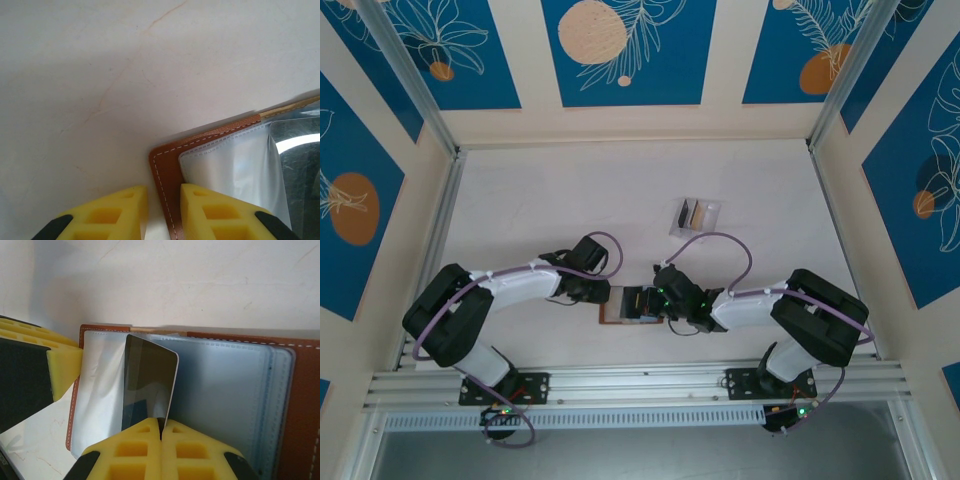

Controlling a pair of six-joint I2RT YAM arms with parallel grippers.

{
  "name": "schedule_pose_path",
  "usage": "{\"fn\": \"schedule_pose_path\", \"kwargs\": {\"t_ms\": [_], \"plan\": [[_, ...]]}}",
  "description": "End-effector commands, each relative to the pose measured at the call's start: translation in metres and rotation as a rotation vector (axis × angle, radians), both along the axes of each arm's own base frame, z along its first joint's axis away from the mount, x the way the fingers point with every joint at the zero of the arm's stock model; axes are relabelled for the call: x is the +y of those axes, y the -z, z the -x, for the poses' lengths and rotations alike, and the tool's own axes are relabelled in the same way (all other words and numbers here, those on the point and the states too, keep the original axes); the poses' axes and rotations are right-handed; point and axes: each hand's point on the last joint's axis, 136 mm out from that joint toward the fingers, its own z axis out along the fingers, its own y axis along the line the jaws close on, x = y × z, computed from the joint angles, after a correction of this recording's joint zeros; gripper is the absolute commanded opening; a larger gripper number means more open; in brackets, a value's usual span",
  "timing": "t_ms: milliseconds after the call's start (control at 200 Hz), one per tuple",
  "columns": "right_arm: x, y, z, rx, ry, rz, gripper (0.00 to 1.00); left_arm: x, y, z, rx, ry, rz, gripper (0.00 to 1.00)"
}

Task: Put the credit cards into the card holder
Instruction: Insert the credit card into the card slot.

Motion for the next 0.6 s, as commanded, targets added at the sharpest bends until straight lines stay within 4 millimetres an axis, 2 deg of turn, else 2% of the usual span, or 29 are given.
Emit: {"fn": "schedule_pose_path", "kwargs": {"t_ms": [0,340,595], "plan": [[-0.0264,0.0395,0.0298,0.121,-0.072,0.162,0.00,0.0074,0.0327,0.0264,0.101,0.036,-0.052,0.24],[-0.0357,0.0434,0.0329,0.172,-0.067,0.197,0.00,0.0075,0.0339,0.0271,0.105,0.034,-0.054,0.23],[-0.0336,0.0363,0.0340,0.189,-0.099,0.209,0.00,0.0068,0.0336,0.0263,0.104,0.033,-0.053,0.23]]}}
